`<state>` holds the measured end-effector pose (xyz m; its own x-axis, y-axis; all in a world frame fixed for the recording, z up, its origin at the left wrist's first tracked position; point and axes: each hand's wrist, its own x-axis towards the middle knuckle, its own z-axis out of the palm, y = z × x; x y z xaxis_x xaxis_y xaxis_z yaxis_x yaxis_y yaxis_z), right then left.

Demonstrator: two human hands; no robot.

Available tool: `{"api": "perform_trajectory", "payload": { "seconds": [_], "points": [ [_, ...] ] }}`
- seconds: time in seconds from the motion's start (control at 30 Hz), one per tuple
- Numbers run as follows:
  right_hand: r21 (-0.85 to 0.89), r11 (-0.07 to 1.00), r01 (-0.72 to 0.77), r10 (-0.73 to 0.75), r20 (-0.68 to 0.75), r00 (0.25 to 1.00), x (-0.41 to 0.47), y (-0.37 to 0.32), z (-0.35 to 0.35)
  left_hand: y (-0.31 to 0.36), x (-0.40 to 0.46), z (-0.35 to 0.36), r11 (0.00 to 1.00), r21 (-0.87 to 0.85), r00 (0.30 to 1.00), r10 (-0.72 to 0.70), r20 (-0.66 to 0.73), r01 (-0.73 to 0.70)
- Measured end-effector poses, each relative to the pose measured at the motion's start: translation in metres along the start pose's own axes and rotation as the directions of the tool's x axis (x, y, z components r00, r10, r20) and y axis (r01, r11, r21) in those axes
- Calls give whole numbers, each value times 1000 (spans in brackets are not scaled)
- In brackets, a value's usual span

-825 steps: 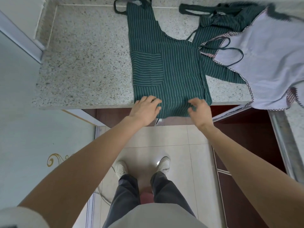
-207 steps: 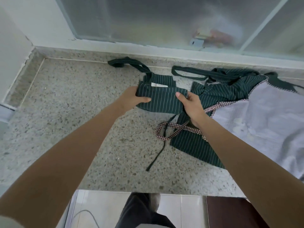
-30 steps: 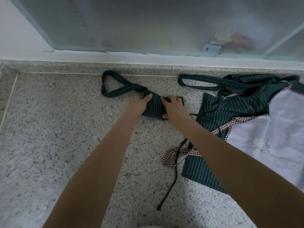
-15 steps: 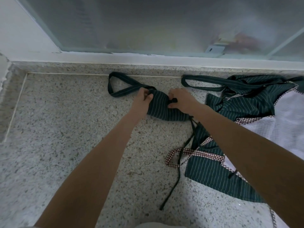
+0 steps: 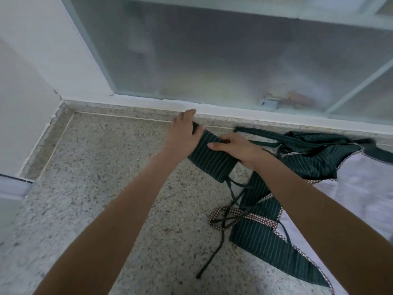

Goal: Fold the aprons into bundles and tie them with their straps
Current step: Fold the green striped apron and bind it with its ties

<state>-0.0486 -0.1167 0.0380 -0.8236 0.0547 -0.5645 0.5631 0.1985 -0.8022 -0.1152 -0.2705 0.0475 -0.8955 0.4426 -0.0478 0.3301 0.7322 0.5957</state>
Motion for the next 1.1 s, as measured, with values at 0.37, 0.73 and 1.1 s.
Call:
{"api": "perform_trajectory", "payload": {
  "seconds": [0.37, 0.73, 1.1],
  "points": [
    [-26, 980, 199, -199, -3, 980, -40, -34, 9, 20, -37, -8, 984, -94, 939, -114, 324, 152],
    [155, 972, 175, -185, 55, 981, -57, -39, -11, 14, -38, -18, 853, -498, 978, -58, 203, 154],
    [361, 932, 25, -61, 90, 994, -55, -39, 4, 10, -41, -27, 810, -545, 954, -54, 295, 215]
  ]
}}
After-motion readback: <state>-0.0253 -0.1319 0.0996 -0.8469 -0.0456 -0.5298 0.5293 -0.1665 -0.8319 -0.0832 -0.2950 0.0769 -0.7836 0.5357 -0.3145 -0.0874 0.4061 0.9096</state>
